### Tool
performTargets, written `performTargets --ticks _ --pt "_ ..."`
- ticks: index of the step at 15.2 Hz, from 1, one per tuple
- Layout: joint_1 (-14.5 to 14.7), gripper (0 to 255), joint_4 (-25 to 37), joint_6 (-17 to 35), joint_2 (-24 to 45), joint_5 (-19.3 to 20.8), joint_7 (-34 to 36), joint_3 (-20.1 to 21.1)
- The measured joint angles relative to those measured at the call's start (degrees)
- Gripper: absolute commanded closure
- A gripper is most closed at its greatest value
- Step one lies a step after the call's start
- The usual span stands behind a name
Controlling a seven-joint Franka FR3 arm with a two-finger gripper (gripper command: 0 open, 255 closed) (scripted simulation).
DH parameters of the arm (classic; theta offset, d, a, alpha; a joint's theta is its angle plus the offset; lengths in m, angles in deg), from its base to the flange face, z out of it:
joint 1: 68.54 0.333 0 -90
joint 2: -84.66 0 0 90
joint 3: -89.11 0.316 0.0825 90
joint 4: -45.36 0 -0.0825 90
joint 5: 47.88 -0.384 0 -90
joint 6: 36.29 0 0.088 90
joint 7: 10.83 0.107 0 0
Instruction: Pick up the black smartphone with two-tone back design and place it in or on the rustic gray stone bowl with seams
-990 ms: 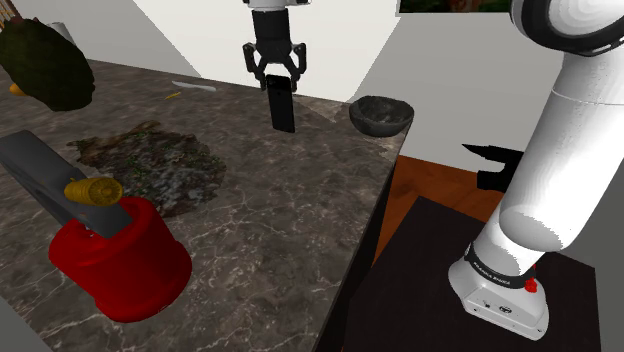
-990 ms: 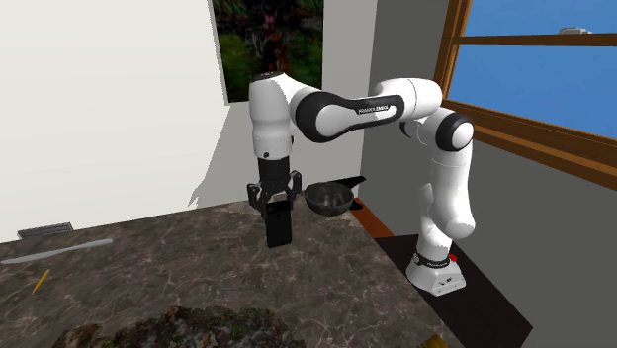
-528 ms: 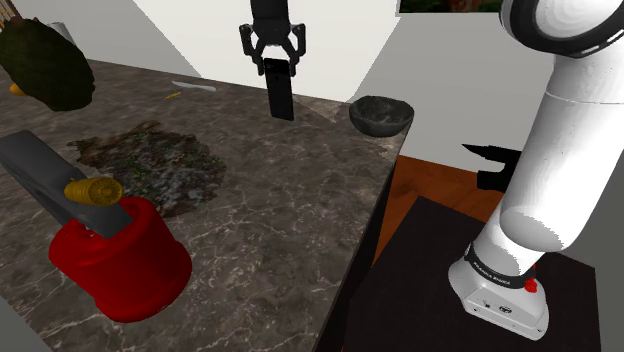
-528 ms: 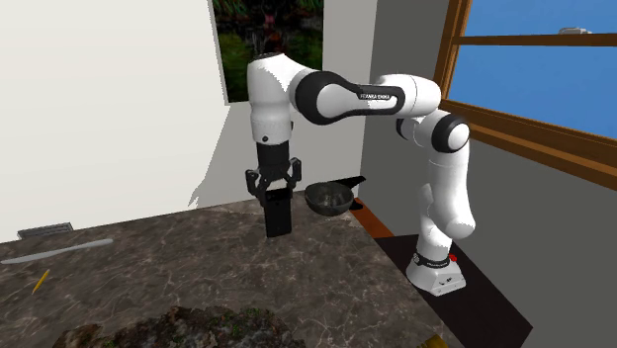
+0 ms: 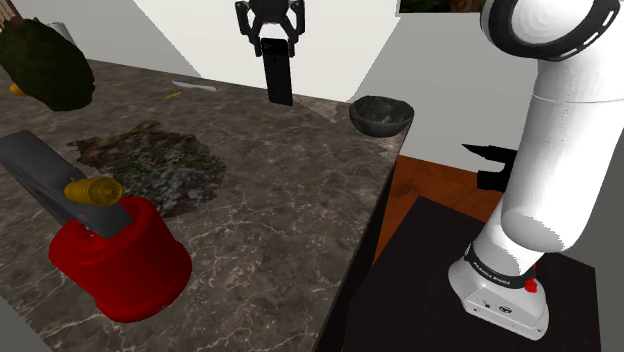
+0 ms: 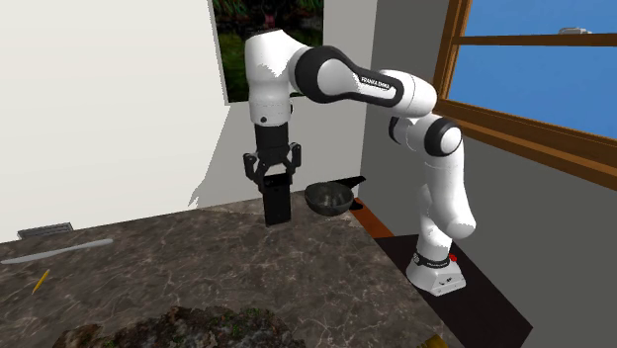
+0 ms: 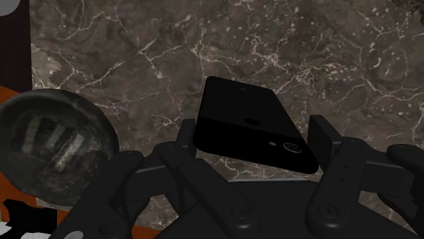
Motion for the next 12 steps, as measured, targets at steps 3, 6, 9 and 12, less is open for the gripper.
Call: performTargets --ticks 3,6,9,12 --pt "0.93 255 5.87 -3.75 2.19 0.86 0.41 0.2" --pt "2.49 255 14.05 -8.3 5.93 2.34 0.8 0.32" --pt "-0.87 255 6.21 -6.53 -0.32 0.01 -1.39 -0.17" --pt "-4.53 255 -1.02 -5.56 -6.89 -2.37 -5.31 -1.69"
